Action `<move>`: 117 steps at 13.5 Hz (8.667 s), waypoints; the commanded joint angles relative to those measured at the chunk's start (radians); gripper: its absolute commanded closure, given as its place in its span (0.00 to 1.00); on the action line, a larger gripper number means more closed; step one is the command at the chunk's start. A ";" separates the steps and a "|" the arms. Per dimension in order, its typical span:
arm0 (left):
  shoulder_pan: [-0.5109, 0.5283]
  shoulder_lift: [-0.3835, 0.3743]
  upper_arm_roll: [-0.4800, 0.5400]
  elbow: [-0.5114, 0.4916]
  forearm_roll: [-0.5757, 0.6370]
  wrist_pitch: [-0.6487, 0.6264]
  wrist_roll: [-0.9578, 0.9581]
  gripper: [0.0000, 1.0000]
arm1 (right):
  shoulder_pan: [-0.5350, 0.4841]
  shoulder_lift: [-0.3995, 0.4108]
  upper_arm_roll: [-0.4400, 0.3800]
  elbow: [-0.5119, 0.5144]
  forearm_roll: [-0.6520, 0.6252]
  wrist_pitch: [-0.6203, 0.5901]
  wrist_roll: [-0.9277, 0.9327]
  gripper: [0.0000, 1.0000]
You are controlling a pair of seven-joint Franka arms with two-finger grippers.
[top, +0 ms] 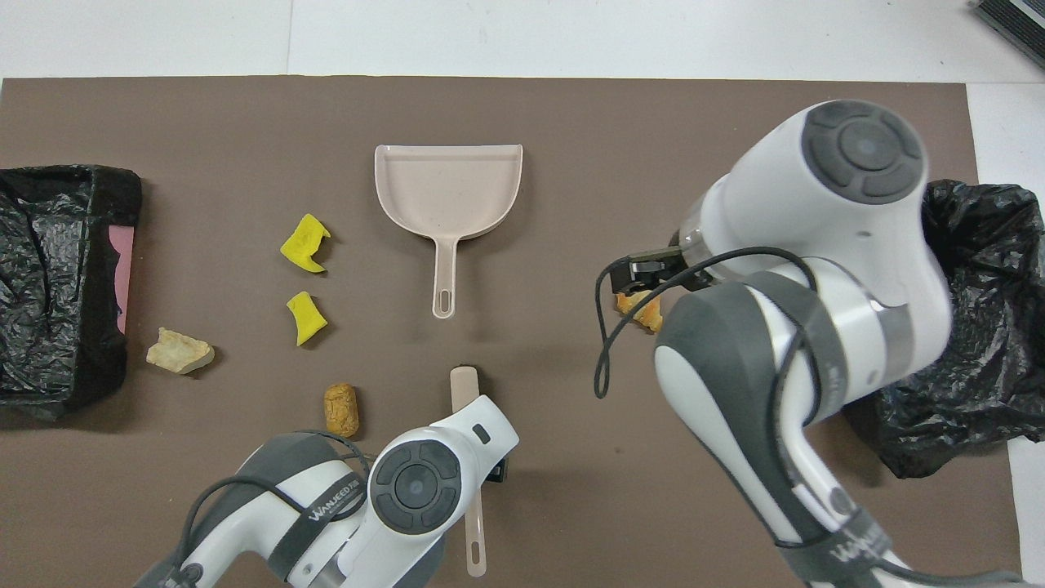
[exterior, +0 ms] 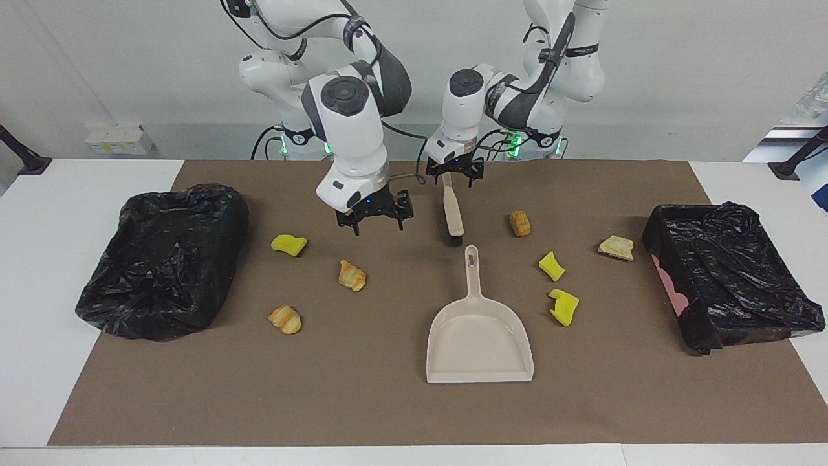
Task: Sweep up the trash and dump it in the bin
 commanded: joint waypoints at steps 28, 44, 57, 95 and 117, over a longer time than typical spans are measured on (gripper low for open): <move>0.747 -0.148 0.029 0.009 0.382 -0.334 0.035 1.00 | 0.180 0.439 -0.001 0.361 -0.059 0.209 0.286 0.98; 0.674 -0.019 0.021 0.006 0.213 -0.177 0.303 1.00 | 0.057 0.218 -0.002 0.209 -0.057 -0.007 -0.480 1.00; 0.711 -0.034 0.034 0.127 0.157 -0.330 0.455 1.00 | -0.025 0.073 -0.002 -0.041 -0.171 -0.005 -1.332 1.00; 0.378 -0.036 0.032 0.187 -0.082 -0.558 -0.236 1.00 | 0.074 0.086 0.004 -0.079 -0.276 -0.099 -1.289 1.00; 0.263 0.062 0.009 0.087 -0.220 -0.006 0.028 1.00 | 0.083 0.050 0.004 -0.186 -0.304 0.031 -1.363 1.00</move>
